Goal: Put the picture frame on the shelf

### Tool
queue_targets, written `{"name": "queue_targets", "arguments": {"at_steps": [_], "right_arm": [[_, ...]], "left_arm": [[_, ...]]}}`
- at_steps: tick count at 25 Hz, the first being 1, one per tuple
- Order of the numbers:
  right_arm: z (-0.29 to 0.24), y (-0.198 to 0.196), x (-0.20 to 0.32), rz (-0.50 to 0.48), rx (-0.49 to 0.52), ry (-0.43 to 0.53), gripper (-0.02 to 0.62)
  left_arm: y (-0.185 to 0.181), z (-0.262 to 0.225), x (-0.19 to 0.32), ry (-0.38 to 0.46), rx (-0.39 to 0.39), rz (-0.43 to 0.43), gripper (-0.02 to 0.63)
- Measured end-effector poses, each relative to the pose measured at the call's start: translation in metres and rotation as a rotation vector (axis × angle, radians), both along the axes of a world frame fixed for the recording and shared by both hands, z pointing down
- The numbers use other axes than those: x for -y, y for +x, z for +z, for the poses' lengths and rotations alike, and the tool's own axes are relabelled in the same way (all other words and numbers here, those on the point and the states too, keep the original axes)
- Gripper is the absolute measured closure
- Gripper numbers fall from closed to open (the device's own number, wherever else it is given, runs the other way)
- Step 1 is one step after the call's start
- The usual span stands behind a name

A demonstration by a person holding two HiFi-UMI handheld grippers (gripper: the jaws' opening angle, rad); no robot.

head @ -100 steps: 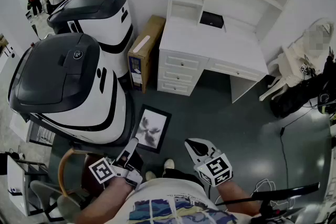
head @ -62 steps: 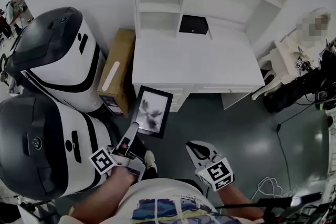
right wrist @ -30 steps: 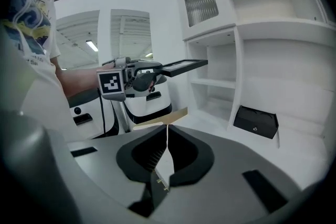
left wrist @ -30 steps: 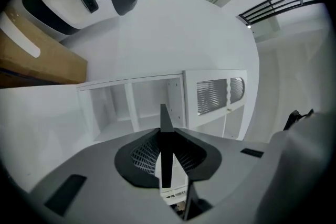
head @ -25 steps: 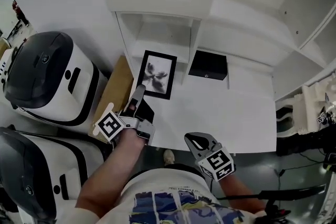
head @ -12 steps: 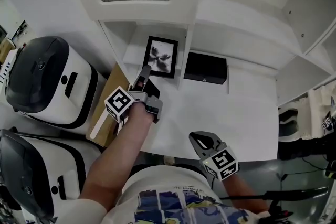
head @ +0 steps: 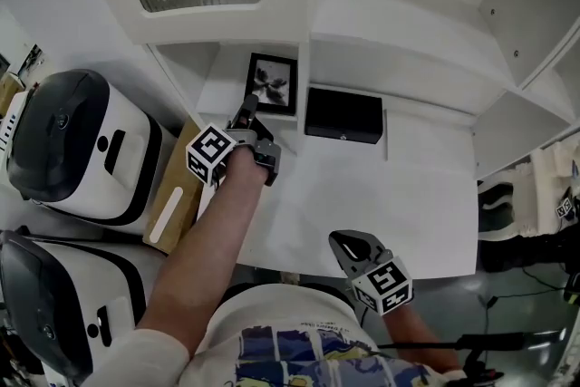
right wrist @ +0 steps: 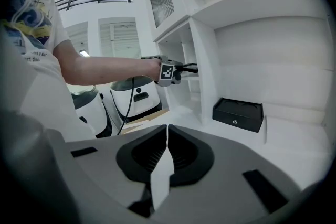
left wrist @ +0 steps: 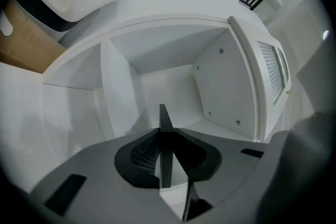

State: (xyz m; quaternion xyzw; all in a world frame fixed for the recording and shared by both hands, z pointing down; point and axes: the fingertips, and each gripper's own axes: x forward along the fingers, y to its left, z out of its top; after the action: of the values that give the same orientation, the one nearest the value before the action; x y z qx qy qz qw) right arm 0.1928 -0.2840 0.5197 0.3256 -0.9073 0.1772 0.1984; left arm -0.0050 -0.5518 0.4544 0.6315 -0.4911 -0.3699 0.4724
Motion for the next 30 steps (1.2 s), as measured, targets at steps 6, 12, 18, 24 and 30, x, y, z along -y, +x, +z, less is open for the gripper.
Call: {"name": "queue_targets", "arguments": {"at_steps": [6, 12, 18, 24, 30], "right_arm": [[0.001, 0.013, 0.001, 0.024, 0.018, -0.002, 0.565], [0.001, 0.014, 0.000, 0.033, 0.035, 0.002, 0.565], [0.003, 0.015, -0.001, 0.040, 0.047, -0.001, 0.565], [0.004, 0.019, -0.004, 0.066, 0.050, -0.012, 0.565], [0.003, 0.014, -0.001, 0.062, 0.041, -0.014, 0.565]], "left_arm": [[0.008, 0.005, 0.011, -0.025, 0.055, 0.009, 0.528], [0.008, 0.006, 0.014, -0.037, 0.118, 0.016, 0.528], [0.010, 0.008, 0.018, -0.065, 0.249, 0.046, 0.517], [0.013, 0.009, 0.019, -0.077, 0.423, 0.092, 0.489], [0.020, 0.011, 0.021, -0.100, 0.599, 0.144, 0.453]]}}
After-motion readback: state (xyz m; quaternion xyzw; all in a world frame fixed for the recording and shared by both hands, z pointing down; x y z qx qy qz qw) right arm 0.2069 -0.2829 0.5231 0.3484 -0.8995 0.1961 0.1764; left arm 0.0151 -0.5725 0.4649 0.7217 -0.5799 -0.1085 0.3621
